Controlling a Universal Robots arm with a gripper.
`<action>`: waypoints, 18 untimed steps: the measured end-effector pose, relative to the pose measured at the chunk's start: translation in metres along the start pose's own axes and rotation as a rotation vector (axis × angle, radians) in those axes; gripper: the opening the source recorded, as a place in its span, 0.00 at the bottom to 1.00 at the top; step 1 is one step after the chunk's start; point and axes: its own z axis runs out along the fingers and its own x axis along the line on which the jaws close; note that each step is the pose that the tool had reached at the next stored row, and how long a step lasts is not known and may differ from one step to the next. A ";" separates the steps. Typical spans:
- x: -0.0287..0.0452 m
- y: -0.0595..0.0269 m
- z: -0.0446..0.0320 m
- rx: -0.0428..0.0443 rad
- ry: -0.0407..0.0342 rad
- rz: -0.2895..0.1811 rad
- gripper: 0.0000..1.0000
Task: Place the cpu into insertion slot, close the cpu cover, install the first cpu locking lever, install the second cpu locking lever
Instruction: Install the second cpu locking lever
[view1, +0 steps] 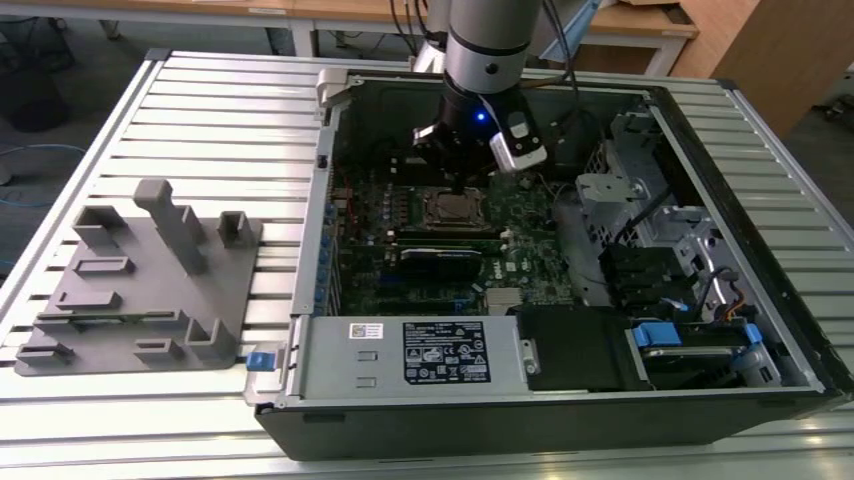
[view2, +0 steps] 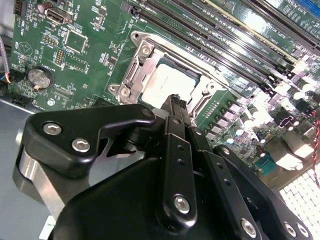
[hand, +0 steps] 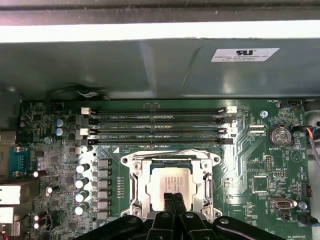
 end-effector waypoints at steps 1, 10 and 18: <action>0.0000 0.0000 0.0000 -0.0001 0.0000 0.000 0.11; 0.0000 -0.0020 -0.0003 0.0002 0.0001 0.000 0.11; 0.0001 -0.0103 -0.0010 0.0001 0.0001 0.000 0.11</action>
